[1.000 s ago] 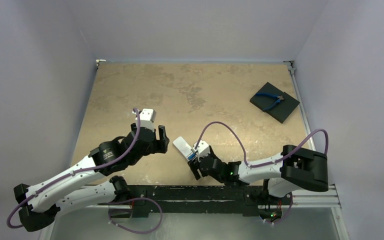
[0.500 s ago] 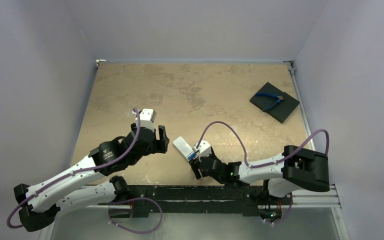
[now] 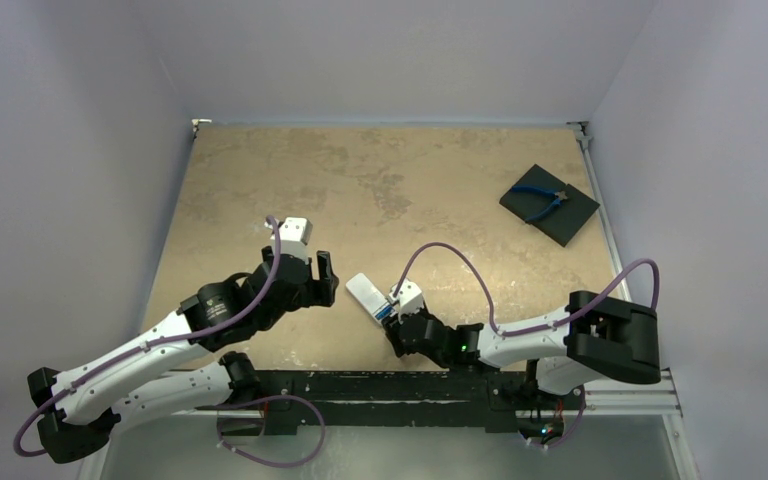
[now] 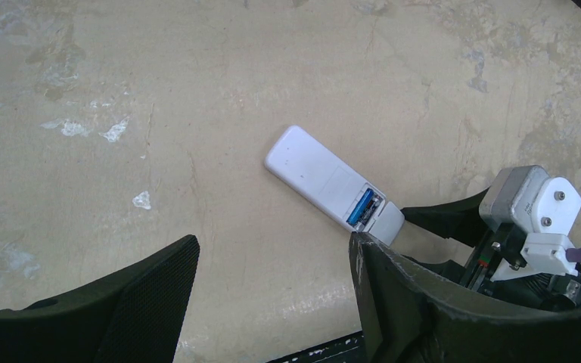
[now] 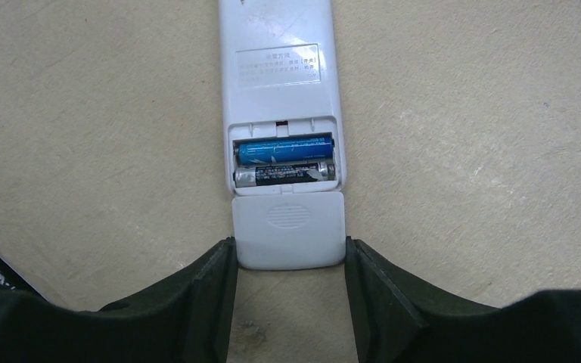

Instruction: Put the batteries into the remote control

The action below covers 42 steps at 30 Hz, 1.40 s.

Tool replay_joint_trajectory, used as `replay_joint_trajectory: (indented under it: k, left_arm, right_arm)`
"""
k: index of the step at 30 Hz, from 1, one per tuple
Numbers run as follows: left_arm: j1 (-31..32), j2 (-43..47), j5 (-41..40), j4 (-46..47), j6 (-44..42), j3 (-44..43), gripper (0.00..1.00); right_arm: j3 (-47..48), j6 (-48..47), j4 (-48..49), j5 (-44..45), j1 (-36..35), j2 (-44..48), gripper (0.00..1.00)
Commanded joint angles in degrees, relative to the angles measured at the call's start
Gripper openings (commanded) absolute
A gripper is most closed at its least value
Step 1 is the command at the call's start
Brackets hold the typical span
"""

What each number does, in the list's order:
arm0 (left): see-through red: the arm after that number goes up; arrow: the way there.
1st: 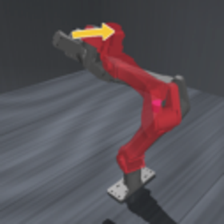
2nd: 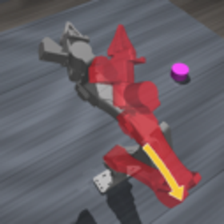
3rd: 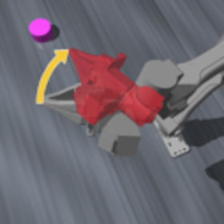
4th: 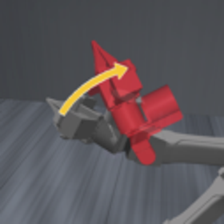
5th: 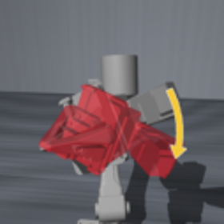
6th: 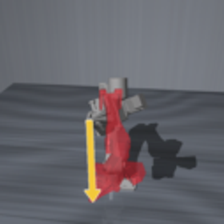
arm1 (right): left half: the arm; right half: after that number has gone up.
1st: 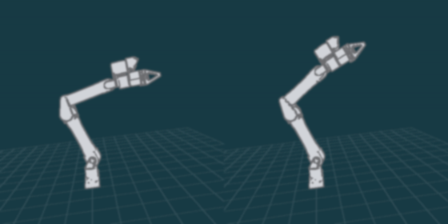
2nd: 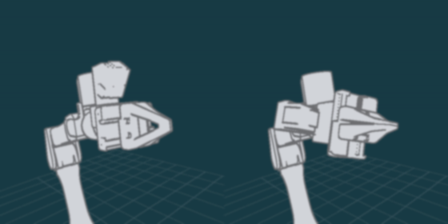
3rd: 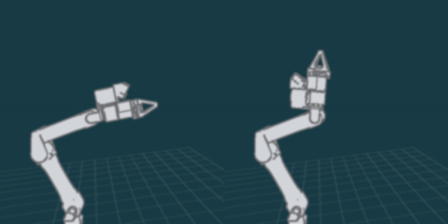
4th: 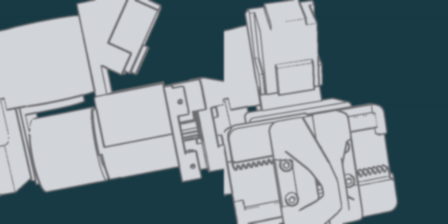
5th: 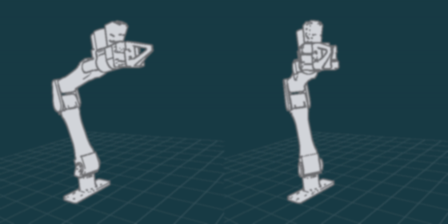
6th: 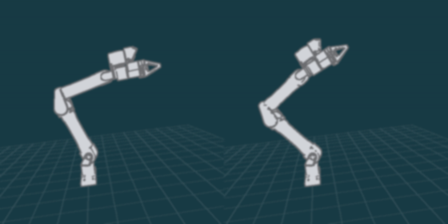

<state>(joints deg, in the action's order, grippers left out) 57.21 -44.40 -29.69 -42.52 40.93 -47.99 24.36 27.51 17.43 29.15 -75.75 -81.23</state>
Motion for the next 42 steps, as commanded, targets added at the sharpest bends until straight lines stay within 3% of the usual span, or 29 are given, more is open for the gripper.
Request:
replay_joint_trajectory:
  k: [1, 5, 13, 20, 27, 31, 42]
  left_arm:
    - [0.4, 0.3, 0.1, 1.3, -0.3, 0.2, 0.73]
    - [0.3, 0.2, 0.2, 1.3, -0.2, 0.3, 0.73]
    - [0.3, -1.6, 0.1, 1.6, 0.9, 0.5, 0.73]
    - [-0.7, -8.1, 0.6, 6.8, 1.2, 0.4, 0.7]
    - [-13.7, -18.5, 15.9, 20.1, -5.6, -1.1, 0.63]
    - [-16.6, -29.4, 20.9, 24.3, -6.6, -5.0, 0.55]
    - [-18.4, -47.6, 21.4, 30.6, -6.7, -9.2, 0.48]
  right_arm:
    - [-0.5, 2.2, -2.9, -0.4, -0.6, -0.1, 0.53]
    - [0.1, 2.6, -4.1, -0.1, -0.9, 0.0, 0.4]
    - [4.6, 2.2, -13.4, 1.4, -1.6, 6.4, 0.31]
    - [11.0, 1.2, -24.1, -3.6, -1.6, 9.5, 0.32]
    - [15.3, 0.6, -29.6, -5.3, -1.0, 11.2, 0.32]
    - [17.2, 0.3, -33.1, -6.3, -0.4, 11.0, 0.32]
    - [19.5, -1.4, -37.6, -11.3, 1.6, 15.2, 0.32]
